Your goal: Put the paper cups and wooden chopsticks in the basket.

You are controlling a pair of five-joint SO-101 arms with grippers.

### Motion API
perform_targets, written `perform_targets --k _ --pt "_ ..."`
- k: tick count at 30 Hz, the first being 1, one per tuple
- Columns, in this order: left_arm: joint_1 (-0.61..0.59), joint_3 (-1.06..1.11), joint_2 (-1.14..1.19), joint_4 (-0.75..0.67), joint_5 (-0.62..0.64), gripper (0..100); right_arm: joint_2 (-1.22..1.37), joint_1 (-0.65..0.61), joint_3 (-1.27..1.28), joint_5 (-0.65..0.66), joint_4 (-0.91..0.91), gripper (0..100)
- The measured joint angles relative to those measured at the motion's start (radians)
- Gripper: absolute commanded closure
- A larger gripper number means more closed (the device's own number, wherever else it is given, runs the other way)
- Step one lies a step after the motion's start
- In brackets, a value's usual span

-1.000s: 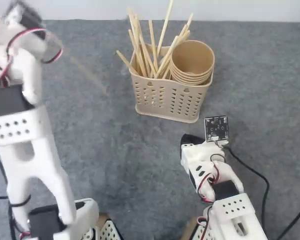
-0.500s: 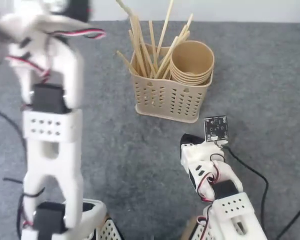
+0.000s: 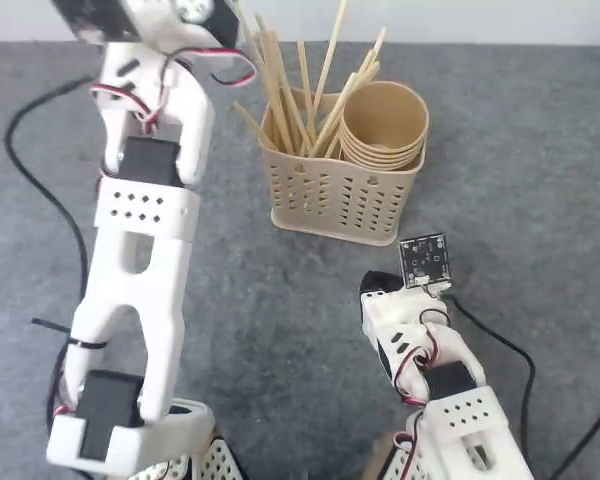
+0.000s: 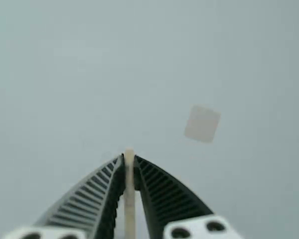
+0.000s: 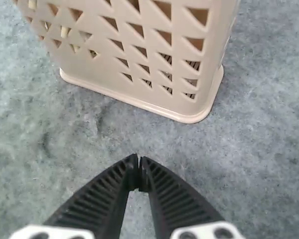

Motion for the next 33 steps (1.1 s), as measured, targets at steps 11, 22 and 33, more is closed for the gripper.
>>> perform_targets --k 11,22,33 --pt "0.034 0.087 -0.003 0.020 0.000 84 0.000 0.000 0.003 0.000 -0.046 99.1" --pt "0.123 0.087 -0.137 0.295 -0.005 70 0.000 0.000 0.003 0.002 -0.046 99.1" --pt "0.058 0.087 -0.417 0.626 -0.006 73 0.000 0.000 0.003 0.003 -0.046 99.1"
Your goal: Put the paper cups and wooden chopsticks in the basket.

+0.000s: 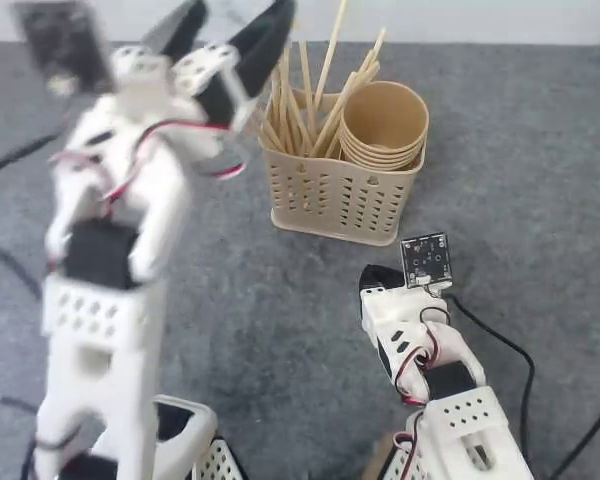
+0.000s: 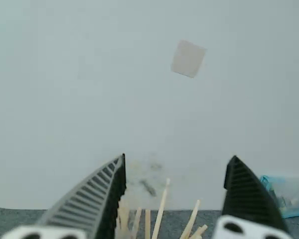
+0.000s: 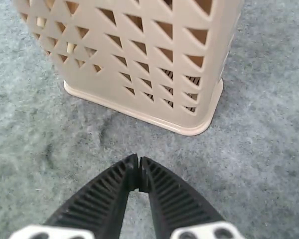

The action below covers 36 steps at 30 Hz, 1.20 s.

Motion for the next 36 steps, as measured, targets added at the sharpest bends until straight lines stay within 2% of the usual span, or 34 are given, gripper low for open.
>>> perform_targets --k 3,6,9,12,17,21,25,29,34,36 --pt "-0.037 0.000 -0.081 0.092 0.000 83 0.000 0.003 0.000 0.000 0.000 99.1" --pt "-0.091 0.000 -0.126 0.193 0.000 99 0.000 0.041 0.000 0.000 -0.002 99.1" --pt "-0.169 0.032 -0.143 0.305 0.000 98 0.000 0.109 0.000 0.000 -0.006 99.1" --pt "-0.235 0.101 -0.143 0.354 0.006 99 -0.029 0.199 0.000 -0.025 -0.006 99.1" --pt "-0.324 0.253 -0.203 0.356 -0.003 99 -0.190 0.359 0.002 -0.140 0.052 99.1" --pt "-0.330 0.394 -0.361 0.348 -0.063 99 -0.397 0.358 0.002 -0.140 0.242 99.1" --pt "-0.338 0.614 -0.529 0.252 -0.080 99 -0.562 0.305 -0.025 -0.140 0.427 99.1" --pt "-0.341 0.881 -0.674 0.184 -0.080 99 -0.543 0.282 -0.061 -0.074 0.555 99.1" --pt "-0.341 1.188 -0.882 0.147 -0.080 99 -0.555 0.279 -0.071 0.029 0.801 98.7" --pt "-0.341 1.313 -0.980 0.112 -0.080 99 -0.559 0.278 -0.066 0.046 0.815 98.7"
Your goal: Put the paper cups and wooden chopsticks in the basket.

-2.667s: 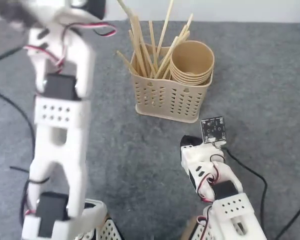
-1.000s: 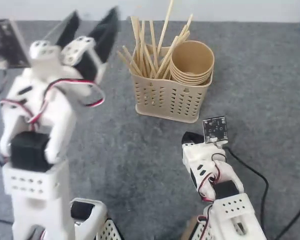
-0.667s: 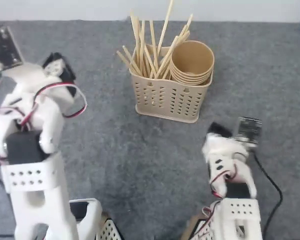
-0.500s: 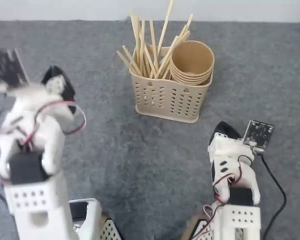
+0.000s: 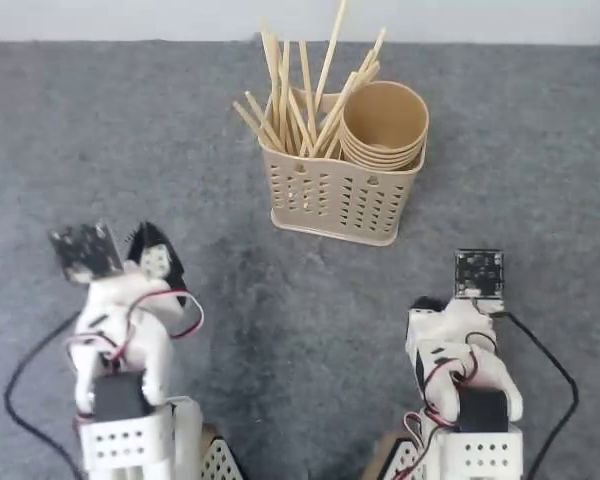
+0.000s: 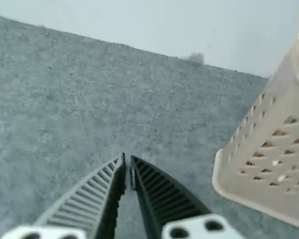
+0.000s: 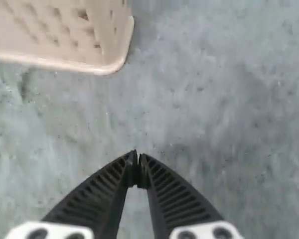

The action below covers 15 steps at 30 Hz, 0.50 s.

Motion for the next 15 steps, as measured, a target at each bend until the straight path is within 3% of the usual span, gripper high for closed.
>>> perform_targets --k 5,10,15 --pt "0.000 0.265 -0.235 -0.058 -0.011 99 -0.015 -0.028 0.066 0.032 0.028 98.7" --pt "0.002 0.292 -0.239 -0.052 -0.097 99 0.002 -0.025 0.066 0.035 0.092 98.9" --pt "0.000 0.293 -0.238 0.135 -0.216 99 0.002 -0.026 0.068 0.038 0.106 98.9"
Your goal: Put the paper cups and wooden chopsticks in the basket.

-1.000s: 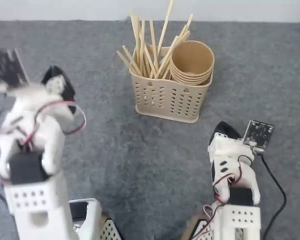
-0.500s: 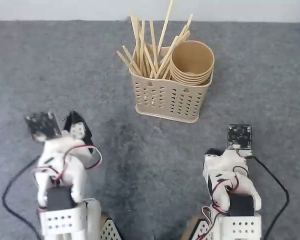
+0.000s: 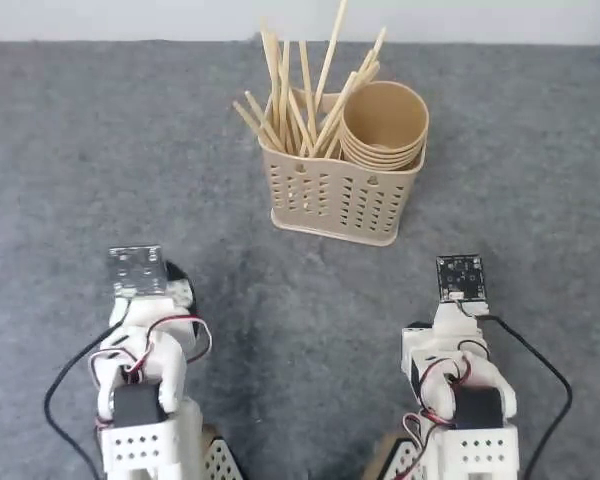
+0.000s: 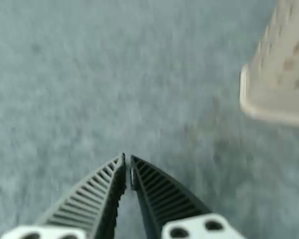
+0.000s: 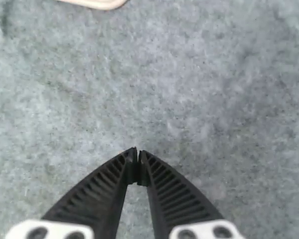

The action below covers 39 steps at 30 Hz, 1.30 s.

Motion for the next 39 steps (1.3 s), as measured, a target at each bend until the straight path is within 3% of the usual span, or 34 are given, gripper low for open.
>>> perform_targets --k 2,5,10,18,32,39 --pt "-0.005 0.000 -0.002 0.094 -0.057 99 0.000 0.002 0.000 0.003 0.021 98.9" --pt "-0.094 0.000 -0.003 0.124 -0.114 99 0.000 0.000 0.000 0.006 0.028 98.9" --pt "-0.189 0.000 -0.002 0.249 -0.137 99 0.000 0.000 0.000 0.006 0.028 98.9" --pt "-0.252 0.000 -0.002 0.278 -0.133 99 0.000 0.000 0.000 0.006 0.028 98.9" --pt "0.054 0.000 -0.002 0.278 -0.137 99 0.000 0.000 0.000 0.009 0.028 98.9" --pt "0.069 0.000 -0.002 0.278 -0.137 99 0.000 0.000 0.000 0.009 0.028 98.9"
